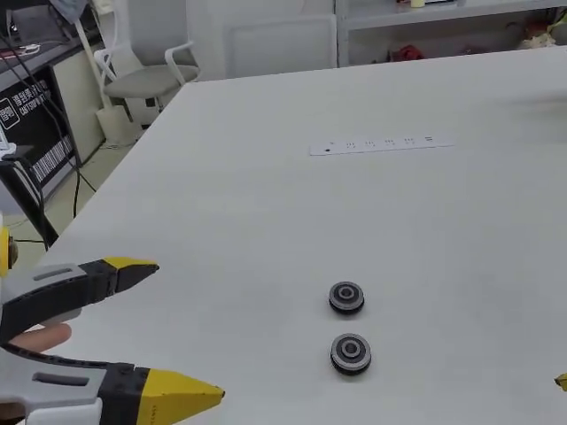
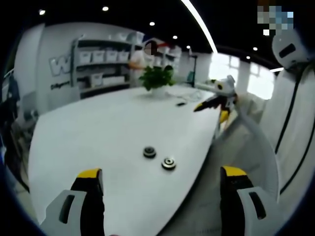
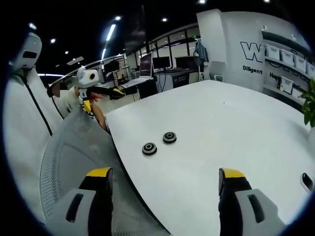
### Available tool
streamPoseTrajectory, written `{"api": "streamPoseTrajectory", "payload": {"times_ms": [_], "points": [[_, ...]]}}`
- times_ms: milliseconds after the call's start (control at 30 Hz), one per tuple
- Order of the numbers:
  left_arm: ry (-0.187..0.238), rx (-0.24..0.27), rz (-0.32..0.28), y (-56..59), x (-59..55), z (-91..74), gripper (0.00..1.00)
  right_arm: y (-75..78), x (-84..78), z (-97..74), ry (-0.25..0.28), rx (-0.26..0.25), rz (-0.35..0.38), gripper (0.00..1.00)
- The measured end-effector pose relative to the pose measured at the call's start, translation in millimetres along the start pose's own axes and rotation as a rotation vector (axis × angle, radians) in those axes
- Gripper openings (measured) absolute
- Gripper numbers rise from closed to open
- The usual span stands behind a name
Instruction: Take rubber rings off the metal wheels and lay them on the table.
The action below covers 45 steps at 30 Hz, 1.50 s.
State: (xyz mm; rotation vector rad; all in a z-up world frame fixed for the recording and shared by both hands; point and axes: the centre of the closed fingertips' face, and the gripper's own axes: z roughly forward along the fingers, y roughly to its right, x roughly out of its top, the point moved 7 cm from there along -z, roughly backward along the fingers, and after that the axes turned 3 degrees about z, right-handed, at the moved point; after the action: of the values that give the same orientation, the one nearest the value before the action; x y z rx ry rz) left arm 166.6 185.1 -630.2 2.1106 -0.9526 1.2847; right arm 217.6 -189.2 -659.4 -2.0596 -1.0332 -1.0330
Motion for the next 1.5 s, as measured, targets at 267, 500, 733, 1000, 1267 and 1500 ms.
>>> {"api": "streamPoseTrajectory", "payload": {"times_ms": [267, 500, 733, 1000, 1267, 1500], "points": [[0.011, -0.006, 0.013, 0.3, 5.5, 1.5, 1.00, -1.3, 4.0, -0.7, 0.006, 0.001, -0.013, 0.86], [0.027, -0.004, 0.036, -0.6, 15.6, 1.6, 1.00, -0.4, 15.4, -3.6, 0.027, -0.005, -0.035, 0.85], [0.074, 0.005, 0.068, -8.2, 33.8, 3.4, 1.00, 1.4, 33.1, -2.7, 0.061, -0.006, -0.063, 0.85], [0.096, -0.009, 0.119, -12.2, 47.6, 10.8, 0.97, 0.8, 49.6, 4.5, 0.091, 0.011, -0.087, 0.85], [0.133, -0.030, 0.155, -16.5, 62.5, 21.4, 0.95, -0.4, 67.8, 14.4, 0.119, 0.031, -0.114, 0.84], [0.191, -0.096, 0.181, -15.7, 79.3, 33.9, 0.98, -2.4, 87.1, 24.9, 0.126, 0.066, -0.166, 0.83]]}}
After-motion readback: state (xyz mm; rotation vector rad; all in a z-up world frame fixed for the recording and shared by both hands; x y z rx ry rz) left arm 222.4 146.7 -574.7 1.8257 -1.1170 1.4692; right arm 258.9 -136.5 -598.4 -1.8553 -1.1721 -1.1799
